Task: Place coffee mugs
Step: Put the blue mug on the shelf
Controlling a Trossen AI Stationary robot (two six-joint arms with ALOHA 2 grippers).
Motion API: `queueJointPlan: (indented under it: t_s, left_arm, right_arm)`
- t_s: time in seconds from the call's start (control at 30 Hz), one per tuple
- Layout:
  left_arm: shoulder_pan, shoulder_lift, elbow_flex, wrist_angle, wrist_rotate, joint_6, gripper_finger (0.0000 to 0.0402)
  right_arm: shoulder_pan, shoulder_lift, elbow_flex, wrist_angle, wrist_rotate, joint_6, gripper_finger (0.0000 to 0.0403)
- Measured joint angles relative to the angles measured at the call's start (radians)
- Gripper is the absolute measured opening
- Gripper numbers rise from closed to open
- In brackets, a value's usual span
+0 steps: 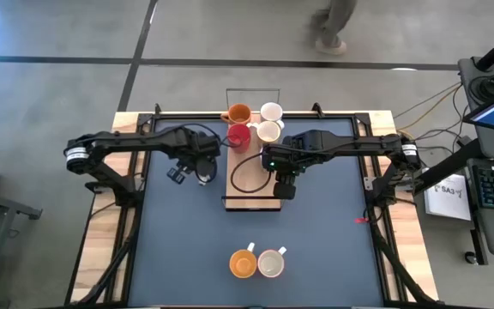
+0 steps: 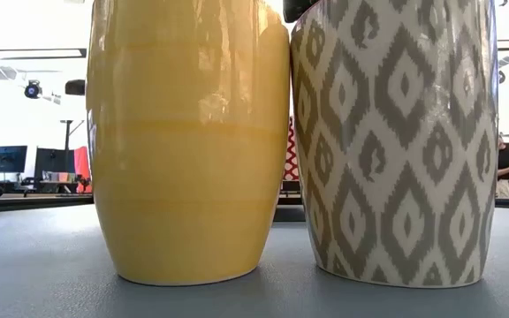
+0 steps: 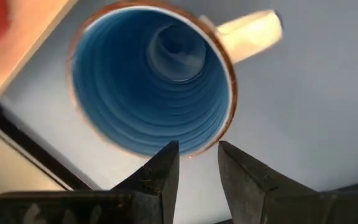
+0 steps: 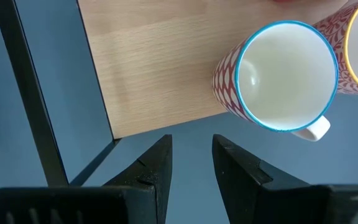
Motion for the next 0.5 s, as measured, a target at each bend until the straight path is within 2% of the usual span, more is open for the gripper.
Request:
queueJointPlan:
  t_s: [0.23,0.37,0.5]
  left_arm:
    - [0.0,0.051,-0.025,0.012,-0.003,0.181,0.0093]
    - [0.006,0.076,-0.022,0.059,0.017,0.118,0.0073]
    - [0.007,0.106,-0.011,0.058,0.062,-0.029,0.0017]
  right_arm:
    - [0.0,0.0,0.0,0.0,0.0,0.002,0.0105]
    - [0.0,0.0,0.0,0.0,0.0,0.002,0.0105]
    - [0.0,0.0,0.0,-0.001,0.0,0.002,0.0105]
